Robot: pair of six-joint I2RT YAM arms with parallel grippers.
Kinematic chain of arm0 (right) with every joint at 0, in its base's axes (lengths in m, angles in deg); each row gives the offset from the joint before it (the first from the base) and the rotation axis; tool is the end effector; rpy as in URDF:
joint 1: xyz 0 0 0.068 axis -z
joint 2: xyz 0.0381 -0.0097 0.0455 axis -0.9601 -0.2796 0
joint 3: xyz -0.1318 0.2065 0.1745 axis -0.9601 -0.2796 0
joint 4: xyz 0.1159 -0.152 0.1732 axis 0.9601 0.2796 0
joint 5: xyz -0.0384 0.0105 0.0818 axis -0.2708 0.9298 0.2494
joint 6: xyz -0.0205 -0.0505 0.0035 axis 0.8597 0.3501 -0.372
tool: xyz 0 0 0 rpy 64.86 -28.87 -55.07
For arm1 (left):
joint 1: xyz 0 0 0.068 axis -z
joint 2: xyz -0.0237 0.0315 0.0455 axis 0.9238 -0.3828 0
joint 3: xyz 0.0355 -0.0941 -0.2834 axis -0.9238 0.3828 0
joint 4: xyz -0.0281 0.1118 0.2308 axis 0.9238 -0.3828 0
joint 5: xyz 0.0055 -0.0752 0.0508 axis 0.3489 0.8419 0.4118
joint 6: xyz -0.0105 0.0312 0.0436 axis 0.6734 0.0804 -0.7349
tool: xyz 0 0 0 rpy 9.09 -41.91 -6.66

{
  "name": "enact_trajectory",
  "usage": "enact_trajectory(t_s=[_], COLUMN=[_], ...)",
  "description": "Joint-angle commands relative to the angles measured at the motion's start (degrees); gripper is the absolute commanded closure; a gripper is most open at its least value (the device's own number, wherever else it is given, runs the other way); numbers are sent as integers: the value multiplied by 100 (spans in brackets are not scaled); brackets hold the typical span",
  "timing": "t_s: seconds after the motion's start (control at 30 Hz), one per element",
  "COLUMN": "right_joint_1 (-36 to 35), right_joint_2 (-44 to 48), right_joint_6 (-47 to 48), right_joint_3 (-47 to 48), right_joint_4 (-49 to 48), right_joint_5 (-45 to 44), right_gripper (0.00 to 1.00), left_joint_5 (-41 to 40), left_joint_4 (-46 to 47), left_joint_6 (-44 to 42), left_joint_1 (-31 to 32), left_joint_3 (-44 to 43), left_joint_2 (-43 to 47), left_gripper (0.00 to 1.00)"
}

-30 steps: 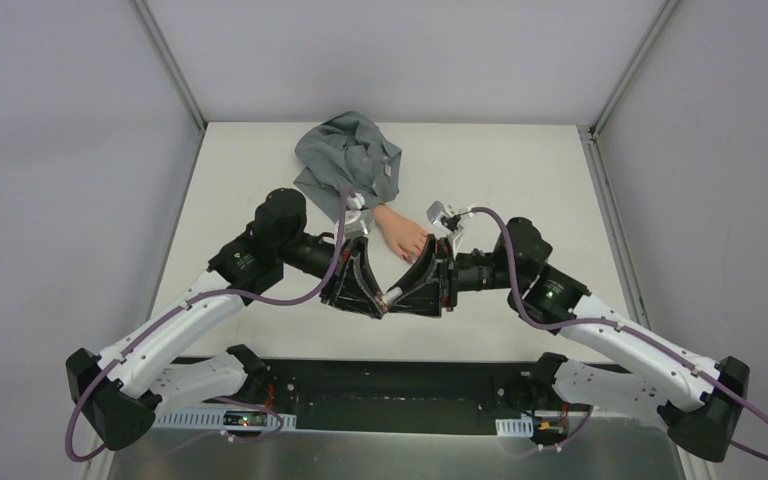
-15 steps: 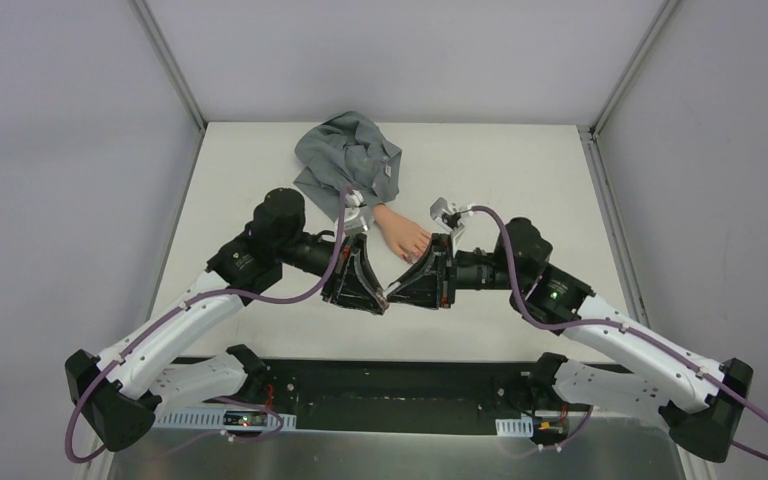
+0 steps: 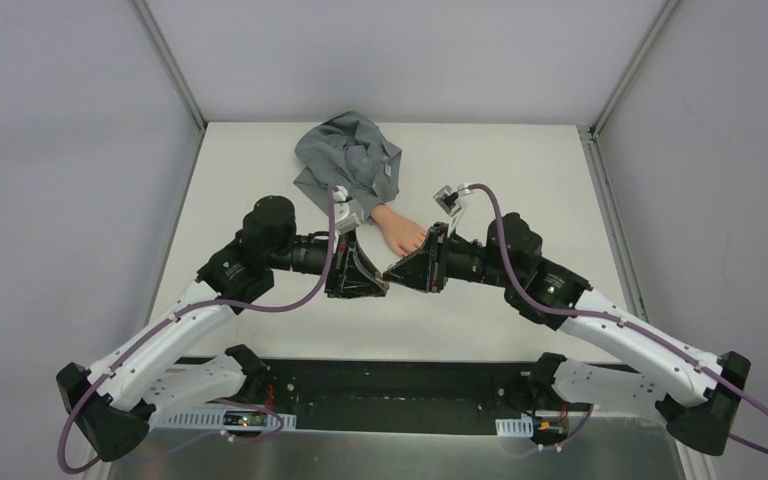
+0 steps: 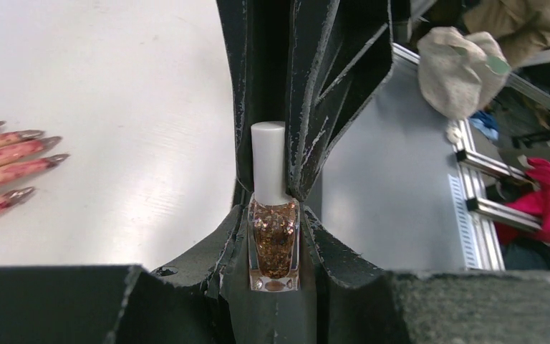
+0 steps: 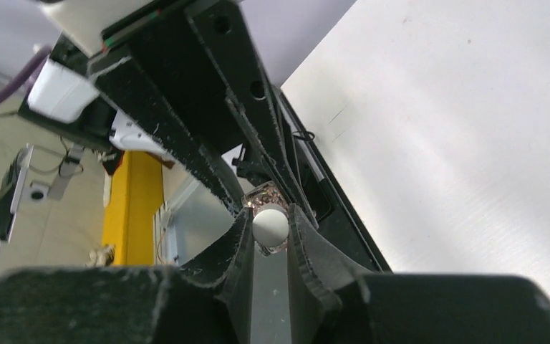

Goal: Paint the nails
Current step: Screw the nail polish bottle.

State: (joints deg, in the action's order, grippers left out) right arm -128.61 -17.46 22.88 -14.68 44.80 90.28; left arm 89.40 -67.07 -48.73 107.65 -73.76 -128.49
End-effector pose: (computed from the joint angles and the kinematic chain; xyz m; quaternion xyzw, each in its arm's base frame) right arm 0.1030 0.1708 0.3997 -0.3198 0.6394 0.5446 0.4385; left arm 0.1194 -0.1390 0.3924 0.4402 0.5876 -0.5675 0.3727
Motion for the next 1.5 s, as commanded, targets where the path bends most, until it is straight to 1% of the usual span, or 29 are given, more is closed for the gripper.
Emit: enact_trajectory(t_s=[0.0, 0.1, 0.23, 0.33, 0.4, 0.43, 0.47, 0.5, 0.53, 0.57, 0.6, 0.7, 0.77, 0.83, 0.93, 1.0, 1.07, 1.17, 1.47], right_joint_1=[-165, -291, -504, -594, -628, -625, -628, -624, -623, -617, -616, -600, -531, -385, -143, -98, -90, -83, -51], right_joint_2=[-166, -339, -752, -1031, -1105, -1099, -1057, -975, -870, -750, -616, -231, -31, 53, 50, -39, -168, -353, -673], right_joint_6=[-982, -1313, -1585, -1722, -1666, -1593, -1512, -1427, -1334, -1257, -1163, -721, -478, -296, -262, -170, -137, -179, -266], right_joint_3=[284, 284, 285, 364, 424, 451, 458, 441, 406, 358, 293, -3, -180, -325, -451, -420, -316, -226, -175], right_joint_4=[29, 29, -311, -596, -709, -710, -707, -705, -746, -811, -891, -1346, -1747, -2217, -2879, -3159, -3299, -3536, -4347], right_joint_5=[-922, -1600, -2420, -2742, -2892, -2985, -3103, -3233, -3311, -3368, -3401, -3138, -2682, -1839, -664, -156, 173, 433, 418], right_gripper=[100, 100, 100, 100, 100, 98, 89, 77, 61, 51, 44, 31, 26, 24, 24, 24, 25, 27, 36], left_joint_5=[-1211, -1705, -2269, -2663, -2800, -2839, -2873, -2898, -2924, -2936, -2954, -2950, -2825, -2737, -2621, -2444, -2293, -2138, -1781], left_joint_4=[79, 79, 83, 79, 79, 79, 80, 85, 104, 119, 141, 294, 739, 1315, 2242, 2605, 2868, 3194, 3524], left_joint_6=[-395, -417, -436, -431, -408, -391, -350, -288, -205, -88, 42, 656, 1127, 1621, 2214, 2404, 2525, 2576, 2655], left_joint_1=[33, 59, 96, 122, 123, 123, 123, 123, 123, 123, 123, 117, 115, 115, 122, 118, 123, 123, 123], left_joint_3=[103, 175, 277, 334, 351, 353, 351, 350, 343, 344, 347, 414, 569, 775, 1039, 1054, 1044, 1108, 1105], left_joint_2=[224, 298, 432, 524, 611, 659, 711, 775, 823, 859, 891, 1006, 1141, 1244, 1431, 1422, 1399, 1435, 1443], left_gripper=[100, 100, 100, 100, 100, 100, 100, 100, 100, 100, 100, 100, 100, 100, 100, 100, 100, 100, 100])
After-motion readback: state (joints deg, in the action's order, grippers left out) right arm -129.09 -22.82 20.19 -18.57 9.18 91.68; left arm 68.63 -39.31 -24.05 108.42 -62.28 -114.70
